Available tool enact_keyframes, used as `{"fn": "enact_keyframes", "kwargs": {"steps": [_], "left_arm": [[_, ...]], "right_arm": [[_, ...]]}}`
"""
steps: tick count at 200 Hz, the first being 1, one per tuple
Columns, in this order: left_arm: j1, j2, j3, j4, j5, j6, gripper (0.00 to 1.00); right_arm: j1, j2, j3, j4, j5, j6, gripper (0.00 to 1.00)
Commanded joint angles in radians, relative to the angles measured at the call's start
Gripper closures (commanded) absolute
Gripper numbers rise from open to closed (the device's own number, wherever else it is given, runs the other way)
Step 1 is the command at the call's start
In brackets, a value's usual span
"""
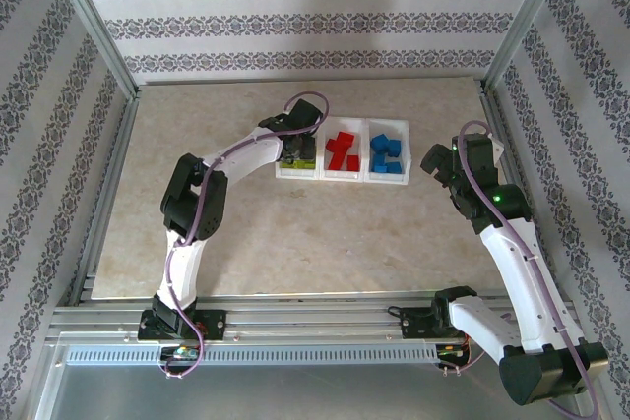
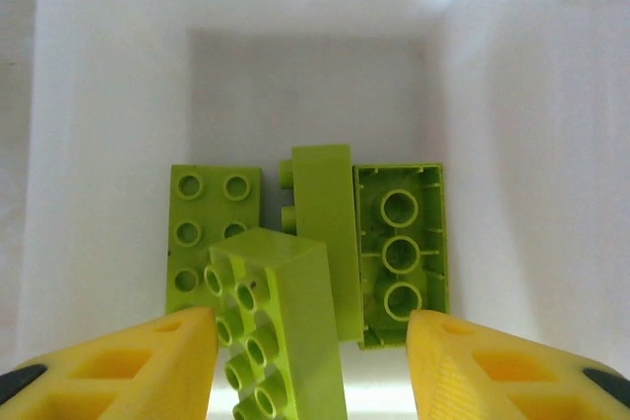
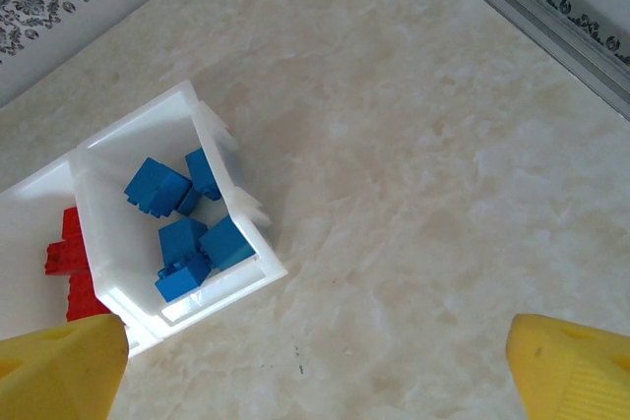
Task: Sort the legos into containers by color
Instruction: Place the lego in the container, then reset both arms
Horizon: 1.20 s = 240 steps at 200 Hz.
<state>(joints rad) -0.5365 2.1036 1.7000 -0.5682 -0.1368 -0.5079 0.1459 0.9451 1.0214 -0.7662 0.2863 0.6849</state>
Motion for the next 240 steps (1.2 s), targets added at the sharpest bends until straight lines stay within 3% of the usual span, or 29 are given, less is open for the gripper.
{"fn": "enact_keyframes", "kwargs": {"steps": [1, 69, 95, 125, 173, 240], "left_arm": [[0.003, -0.096, -0.024, -0.001, -0.012, -0.02, 0.45], [-0.002, -0.343, -0.156, 0.045, -0.038, -0.032, 0.41], [-0.001, -0.468, -0.244, 0.059, -0.098, -0.023, 0.27], [0.022, -0.637, -0.388, 0.077, -0.178, -0.023, 0.0], [0.126, -0.935, -0.67, 0.075, -0.318, -0.027, 0.0], [0.305, -1.253, -0.962, 0.089, -0.374, -0.004, 0.0]], "right_arm": [[-0.007, -0.008, -0.011, 0.005, -0.002, -0.002, 0.02], [-0.006, -0.028, -0.027, 0.024, -0.003, -0.02, 0.02], [-0.006, -0.053, -0.048, 0.041, -0.005, -0.034, 0.02], [-0.007, -0.076, -0.055, 0.031, 0.032, -0.053, 0.02], [-0.009, -0.108, -0.099, 0.057, 0.082, -0.074, 0.02], [-0.02, -0.128, -0.167, 0.12, 0.154, -0.101, 0.02]]}}
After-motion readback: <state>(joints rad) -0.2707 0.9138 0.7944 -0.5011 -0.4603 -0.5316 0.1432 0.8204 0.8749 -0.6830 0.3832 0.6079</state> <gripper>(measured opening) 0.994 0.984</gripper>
